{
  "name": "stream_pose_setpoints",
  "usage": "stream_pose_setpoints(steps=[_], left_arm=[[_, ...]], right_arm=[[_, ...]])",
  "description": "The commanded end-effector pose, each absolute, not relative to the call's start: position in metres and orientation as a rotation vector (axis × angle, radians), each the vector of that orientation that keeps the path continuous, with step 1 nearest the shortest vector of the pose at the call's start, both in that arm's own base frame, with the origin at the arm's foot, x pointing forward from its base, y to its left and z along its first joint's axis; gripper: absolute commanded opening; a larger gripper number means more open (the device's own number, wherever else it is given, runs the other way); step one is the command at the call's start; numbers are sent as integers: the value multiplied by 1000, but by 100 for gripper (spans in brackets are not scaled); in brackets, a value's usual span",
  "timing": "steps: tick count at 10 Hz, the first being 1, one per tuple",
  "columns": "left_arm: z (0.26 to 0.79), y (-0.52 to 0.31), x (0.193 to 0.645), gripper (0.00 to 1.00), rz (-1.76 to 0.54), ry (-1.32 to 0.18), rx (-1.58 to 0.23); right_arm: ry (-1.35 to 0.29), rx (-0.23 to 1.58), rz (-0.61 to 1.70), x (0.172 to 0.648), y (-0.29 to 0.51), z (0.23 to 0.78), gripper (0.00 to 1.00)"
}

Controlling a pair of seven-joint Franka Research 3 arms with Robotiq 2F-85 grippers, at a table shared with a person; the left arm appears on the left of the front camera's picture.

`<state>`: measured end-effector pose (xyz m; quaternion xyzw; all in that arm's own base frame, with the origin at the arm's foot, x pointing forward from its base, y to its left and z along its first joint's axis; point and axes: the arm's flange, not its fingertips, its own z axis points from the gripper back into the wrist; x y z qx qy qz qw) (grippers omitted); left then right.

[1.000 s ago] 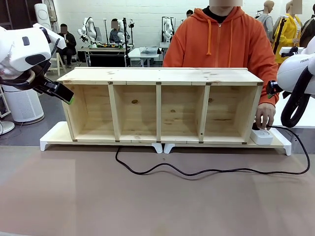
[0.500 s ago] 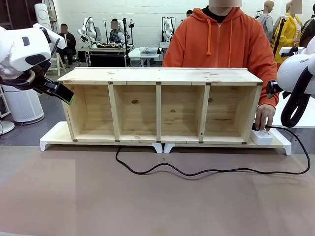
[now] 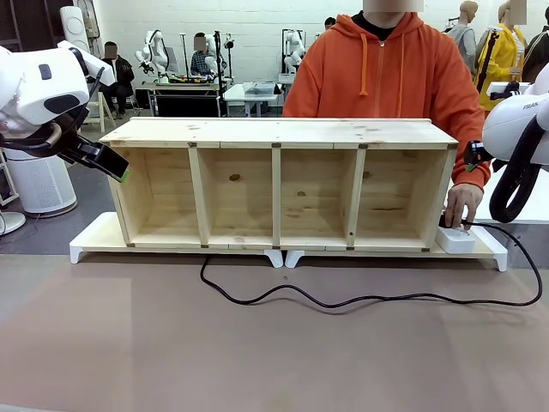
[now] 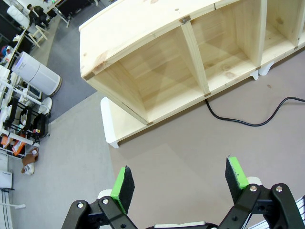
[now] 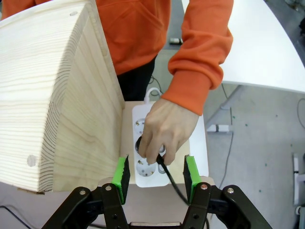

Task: Perform cable management.
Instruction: Release the Power Cable when the human grasps it.

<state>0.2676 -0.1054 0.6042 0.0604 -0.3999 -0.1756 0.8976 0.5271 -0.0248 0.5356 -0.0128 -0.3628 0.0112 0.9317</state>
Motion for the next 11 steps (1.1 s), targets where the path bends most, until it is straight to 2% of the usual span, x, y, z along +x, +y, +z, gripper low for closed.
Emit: stream_pose_setpoints(steps=[1, 11], left_arm=[[605, -106, 270, 100, -371, -840, 129], [605, -106, 270, 100, -371, -840, 129]], right_arm=[[-738, -26, 22, 527, -25, 535, 60], [-738, -26, 22, 527, -25, 535, 60]])
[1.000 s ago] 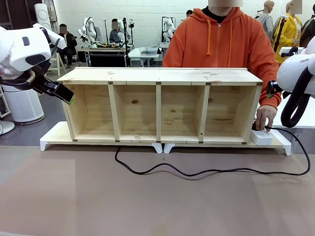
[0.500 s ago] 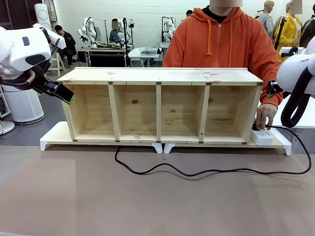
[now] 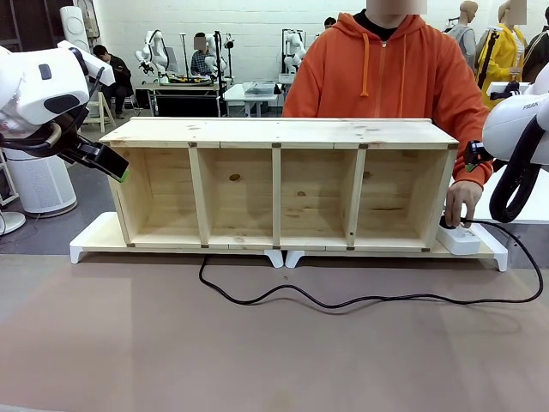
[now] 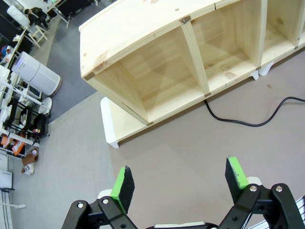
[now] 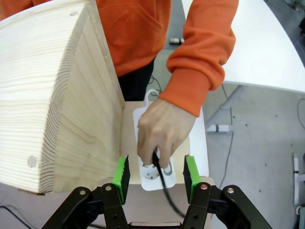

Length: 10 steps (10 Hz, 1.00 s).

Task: Perform cable management.
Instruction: Release the Power Cable when the human grasps it.

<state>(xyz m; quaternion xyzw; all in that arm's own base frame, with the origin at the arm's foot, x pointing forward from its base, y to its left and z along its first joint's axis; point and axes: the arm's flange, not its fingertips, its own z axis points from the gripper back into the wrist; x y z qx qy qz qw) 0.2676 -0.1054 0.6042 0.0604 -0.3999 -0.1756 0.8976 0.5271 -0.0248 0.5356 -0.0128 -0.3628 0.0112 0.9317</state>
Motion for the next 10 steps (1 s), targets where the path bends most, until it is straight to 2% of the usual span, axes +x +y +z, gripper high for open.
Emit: stream_pose_setpoints(steps=[1, 10], left_arm=[[605, -106, 270, 100, -371, -840, 129], [605, -106, 270, 100, -371, -840, 129]], right_arm=[[-738, -26, 22, 527, -25, 535, 60], [-738, -26, 22, 527, -25, 535, 60]])
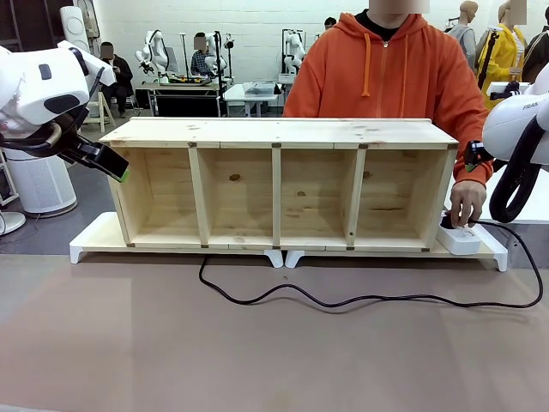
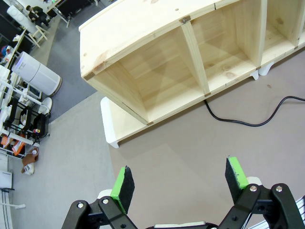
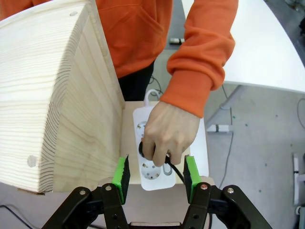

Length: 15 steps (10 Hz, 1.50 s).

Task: Perform cable management.
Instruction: Release the Power Cable when the human grasps it.

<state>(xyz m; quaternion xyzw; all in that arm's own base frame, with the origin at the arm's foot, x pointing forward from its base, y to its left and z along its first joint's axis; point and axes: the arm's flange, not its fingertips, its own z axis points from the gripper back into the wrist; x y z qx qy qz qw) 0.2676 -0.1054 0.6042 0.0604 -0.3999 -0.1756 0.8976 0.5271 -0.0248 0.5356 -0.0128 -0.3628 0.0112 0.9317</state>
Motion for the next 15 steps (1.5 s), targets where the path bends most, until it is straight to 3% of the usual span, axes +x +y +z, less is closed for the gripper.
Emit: stream_pose_setpoints(steps=[1, 15], left_arm=[[605, -106, 270, 100, -371, -840, 129], [605, -106, 270, 100, -371, -840, 129]], right_arm=[[-738, -26, 22, 527, -25, 535, 60], [-738, -26, 22, 527, -25, 535, 60]])
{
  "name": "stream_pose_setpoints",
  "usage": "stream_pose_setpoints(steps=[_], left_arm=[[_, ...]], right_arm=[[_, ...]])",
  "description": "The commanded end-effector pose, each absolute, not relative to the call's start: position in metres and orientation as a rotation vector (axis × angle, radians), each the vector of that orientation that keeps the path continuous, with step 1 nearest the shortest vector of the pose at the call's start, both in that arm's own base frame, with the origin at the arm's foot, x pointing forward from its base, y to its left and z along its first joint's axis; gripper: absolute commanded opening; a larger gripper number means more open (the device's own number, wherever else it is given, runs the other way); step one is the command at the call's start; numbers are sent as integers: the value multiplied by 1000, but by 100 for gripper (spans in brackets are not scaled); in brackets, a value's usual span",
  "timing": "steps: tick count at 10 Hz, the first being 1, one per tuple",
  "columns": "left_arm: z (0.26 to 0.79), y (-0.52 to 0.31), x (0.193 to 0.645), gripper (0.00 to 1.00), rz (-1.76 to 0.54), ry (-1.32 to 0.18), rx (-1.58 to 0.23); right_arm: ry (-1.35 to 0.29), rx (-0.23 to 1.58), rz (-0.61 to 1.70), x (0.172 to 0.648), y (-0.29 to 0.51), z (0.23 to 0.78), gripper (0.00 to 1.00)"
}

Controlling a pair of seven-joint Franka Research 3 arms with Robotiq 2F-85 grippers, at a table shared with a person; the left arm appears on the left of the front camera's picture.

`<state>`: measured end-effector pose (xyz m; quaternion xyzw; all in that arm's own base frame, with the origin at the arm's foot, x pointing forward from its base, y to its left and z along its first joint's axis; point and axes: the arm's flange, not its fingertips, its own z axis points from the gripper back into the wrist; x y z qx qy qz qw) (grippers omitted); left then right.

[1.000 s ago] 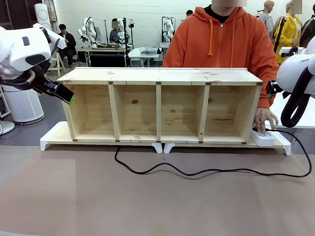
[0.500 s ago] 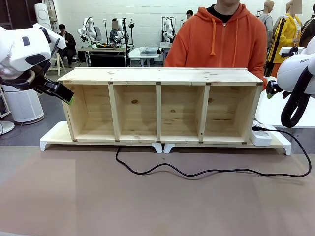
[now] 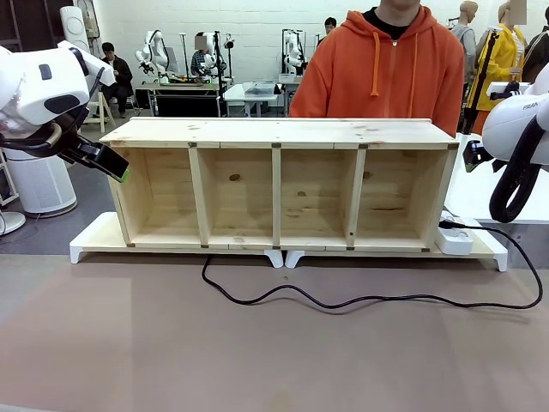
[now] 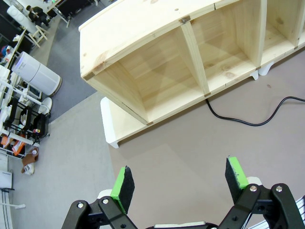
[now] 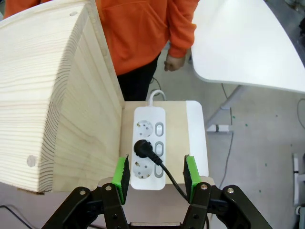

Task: Perform cable management.
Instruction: Release the Power Cable when the human grasps it.

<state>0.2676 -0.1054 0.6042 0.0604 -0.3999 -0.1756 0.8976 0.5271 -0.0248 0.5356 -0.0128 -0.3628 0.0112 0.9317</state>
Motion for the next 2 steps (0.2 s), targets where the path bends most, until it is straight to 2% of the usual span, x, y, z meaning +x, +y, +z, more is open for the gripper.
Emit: stream_pose_setpoints(steps=[1, 2], left_arm=[[605, -106, 270, 100, -371, -840, 129], [605, -106, 270, 100, -371, -840, 129]], right_arm=[[-738, -26, 22, 527, -25, 535, 60], [-738, -26, 22, 527, -25, 535, 60]])
